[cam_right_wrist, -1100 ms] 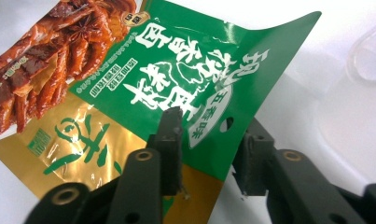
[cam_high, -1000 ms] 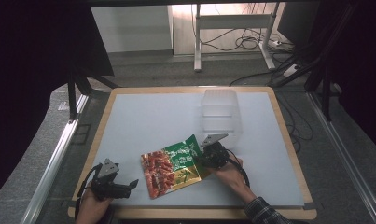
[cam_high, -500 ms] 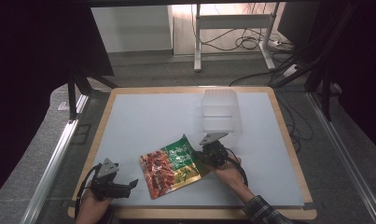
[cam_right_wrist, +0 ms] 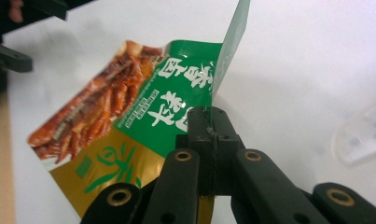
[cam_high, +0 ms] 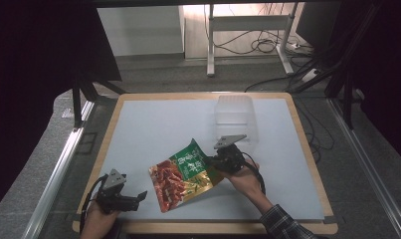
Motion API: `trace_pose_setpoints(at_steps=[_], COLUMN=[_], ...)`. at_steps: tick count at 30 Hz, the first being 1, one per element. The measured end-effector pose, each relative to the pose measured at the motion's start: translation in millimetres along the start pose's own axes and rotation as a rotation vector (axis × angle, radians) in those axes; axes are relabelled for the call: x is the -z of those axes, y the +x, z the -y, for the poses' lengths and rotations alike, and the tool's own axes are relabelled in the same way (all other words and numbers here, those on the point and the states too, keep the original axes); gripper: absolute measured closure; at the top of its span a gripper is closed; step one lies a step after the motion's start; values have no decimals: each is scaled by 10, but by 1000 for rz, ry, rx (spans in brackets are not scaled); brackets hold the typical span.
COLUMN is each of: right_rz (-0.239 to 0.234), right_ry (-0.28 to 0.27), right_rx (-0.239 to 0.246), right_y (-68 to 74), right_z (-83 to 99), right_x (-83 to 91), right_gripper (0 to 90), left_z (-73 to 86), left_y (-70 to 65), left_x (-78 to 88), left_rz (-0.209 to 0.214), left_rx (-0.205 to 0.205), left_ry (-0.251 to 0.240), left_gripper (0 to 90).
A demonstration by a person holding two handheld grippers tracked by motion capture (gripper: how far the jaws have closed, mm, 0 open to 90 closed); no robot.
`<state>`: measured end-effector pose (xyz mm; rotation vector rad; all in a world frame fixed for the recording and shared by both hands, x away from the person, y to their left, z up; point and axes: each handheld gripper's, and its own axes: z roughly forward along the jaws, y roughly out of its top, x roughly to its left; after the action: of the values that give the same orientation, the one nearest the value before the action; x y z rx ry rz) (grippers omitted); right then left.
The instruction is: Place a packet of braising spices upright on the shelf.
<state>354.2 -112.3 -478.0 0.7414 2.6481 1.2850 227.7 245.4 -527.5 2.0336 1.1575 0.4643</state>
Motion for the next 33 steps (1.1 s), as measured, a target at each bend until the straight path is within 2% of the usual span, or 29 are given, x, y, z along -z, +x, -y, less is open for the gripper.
trace_pose_setpoints(at_steps=[9, 16, 25, 33], right_rz=[-21, -27, -49, -65], right_ry=[-44, -70, -82, -85], right_rx=[14, 54, 99, 117], right_y=[-4, 34, 97, 124], right_z=[-238, -470, -749, -933], right_x=[102, 201, 245, 271], right_gripper=[893, 894, 895, 895], left_z=[0, -1, 1, 1], left_y=[3, 0, 1, 5], left_x=[3, 2, 2, 5], left_rz=[0, 0, 0, 0], left_rx=[-4, -5, -4, -7], left_ry=[4, 3, 2, 4], left_gripper=[18, 18, 18, 18])
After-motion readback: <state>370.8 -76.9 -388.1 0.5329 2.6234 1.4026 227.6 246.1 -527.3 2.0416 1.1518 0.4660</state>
